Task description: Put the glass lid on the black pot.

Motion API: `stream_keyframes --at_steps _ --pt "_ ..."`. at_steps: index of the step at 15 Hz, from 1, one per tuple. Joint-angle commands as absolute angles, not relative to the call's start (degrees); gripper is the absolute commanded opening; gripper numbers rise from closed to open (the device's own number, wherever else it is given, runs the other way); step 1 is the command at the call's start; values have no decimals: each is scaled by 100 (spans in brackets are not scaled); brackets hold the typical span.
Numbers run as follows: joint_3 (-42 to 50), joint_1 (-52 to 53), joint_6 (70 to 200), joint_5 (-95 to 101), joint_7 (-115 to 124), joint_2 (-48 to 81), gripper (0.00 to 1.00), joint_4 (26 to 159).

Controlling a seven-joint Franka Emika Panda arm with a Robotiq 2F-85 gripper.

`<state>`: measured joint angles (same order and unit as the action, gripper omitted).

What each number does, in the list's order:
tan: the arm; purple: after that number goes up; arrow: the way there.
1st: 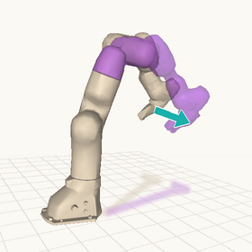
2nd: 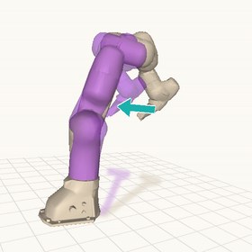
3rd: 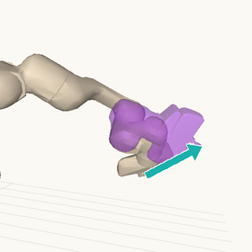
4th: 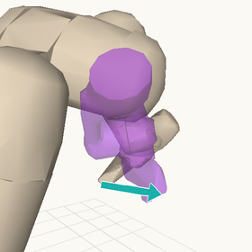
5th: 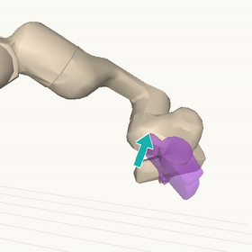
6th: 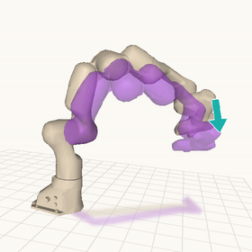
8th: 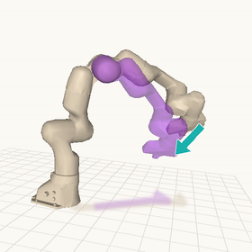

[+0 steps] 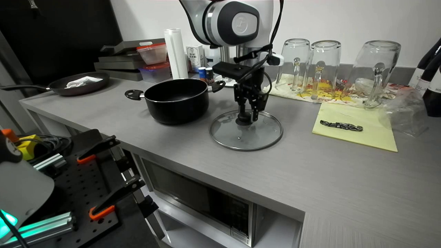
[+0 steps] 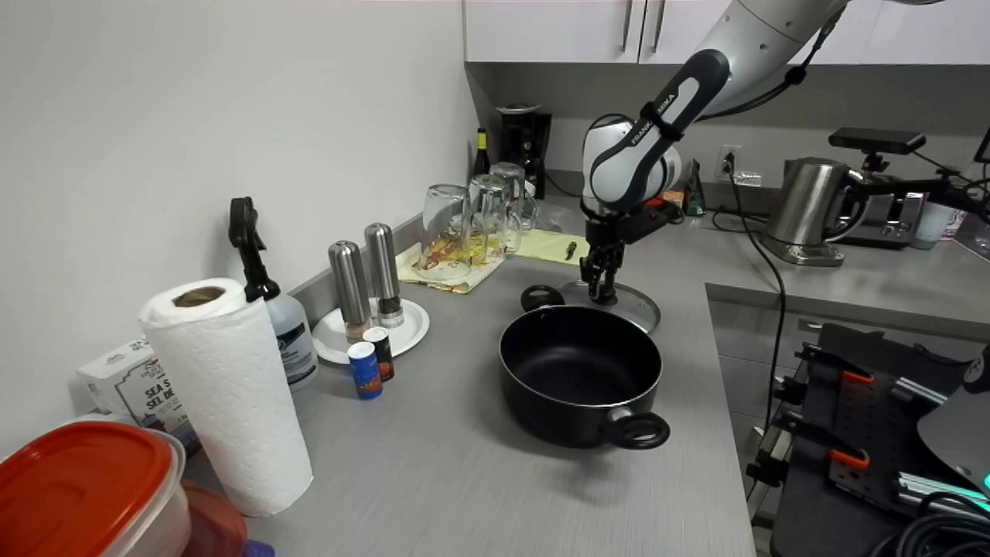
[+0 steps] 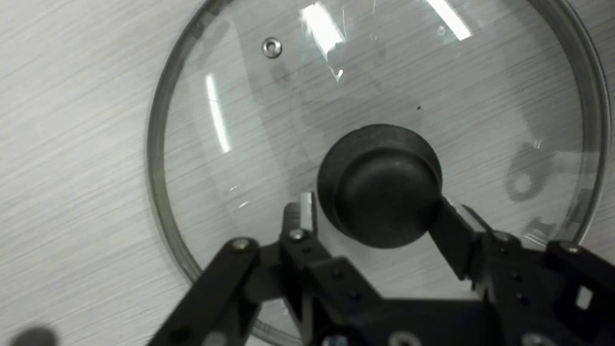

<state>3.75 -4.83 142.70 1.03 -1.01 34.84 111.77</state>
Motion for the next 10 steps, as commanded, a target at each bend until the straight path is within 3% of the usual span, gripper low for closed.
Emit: stream_keyframes --at_steps 1,3,10 --pt "325 -489 14169 11 -44 3409 32 11208" --pt "320 -492 14165 5 -45 3397 24 11212" --pt "387 -472 14117 78 -39 2987 24 11422"
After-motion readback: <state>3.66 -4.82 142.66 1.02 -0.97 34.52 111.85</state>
